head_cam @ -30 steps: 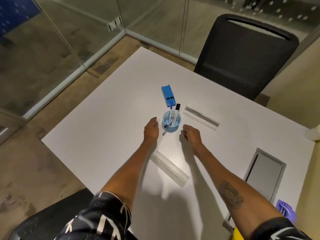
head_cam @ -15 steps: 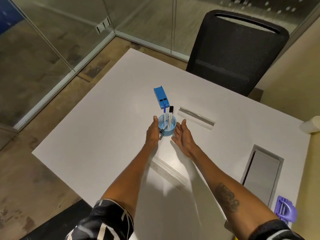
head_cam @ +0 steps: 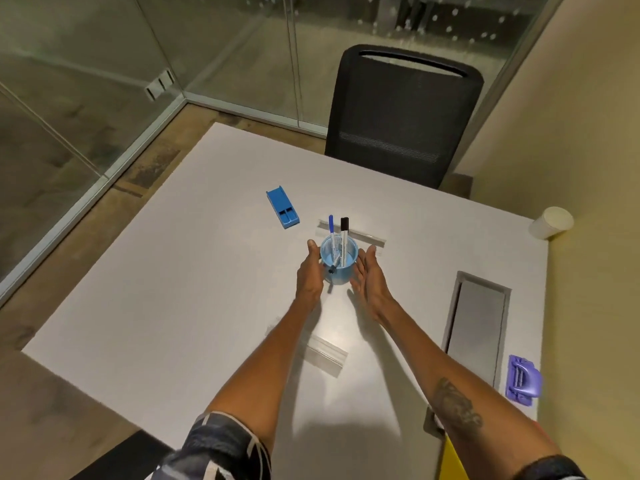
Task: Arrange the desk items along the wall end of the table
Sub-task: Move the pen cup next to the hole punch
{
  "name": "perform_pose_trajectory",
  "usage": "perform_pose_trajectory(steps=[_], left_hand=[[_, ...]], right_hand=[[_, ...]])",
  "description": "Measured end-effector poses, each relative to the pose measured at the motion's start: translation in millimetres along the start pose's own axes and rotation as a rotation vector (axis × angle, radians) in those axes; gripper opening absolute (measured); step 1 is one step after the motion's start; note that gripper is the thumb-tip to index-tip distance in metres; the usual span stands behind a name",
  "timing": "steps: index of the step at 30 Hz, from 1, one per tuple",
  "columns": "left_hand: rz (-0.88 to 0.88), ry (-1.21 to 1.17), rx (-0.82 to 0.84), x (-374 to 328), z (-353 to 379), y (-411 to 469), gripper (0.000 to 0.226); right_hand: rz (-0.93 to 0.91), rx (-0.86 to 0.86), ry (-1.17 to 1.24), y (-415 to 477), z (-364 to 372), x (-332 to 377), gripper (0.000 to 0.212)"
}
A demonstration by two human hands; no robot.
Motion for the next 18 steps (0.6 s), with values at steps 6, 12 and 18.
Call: perform_pose_trajectory(steps=[6,12,18], left_hand=[[-0.001,0.050,0.132,10,64,-25,0.073],[0.025,0.132,0.274,19,131,-51,0.061],[-0.004,0.173,0.410,37,199,-69,0.073]], right_hand=[[-0.088,-0.077,0.003,-29,-59,13,0.054],[-0.097,-0.216,0.010,-60,-124,12,0.051],[-0.154,-0.398,0.081,-81,-194,11,0.062]])
Point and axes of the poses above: each hand's wrist, its own y-axis towards the middle knuckle, its own z-axis out of the palm, x = y × z, the point moved 7 cm from there along y, towards the middle knuckle, and after that the axes turned 2 degrees about -y, right-handed, at the moved point
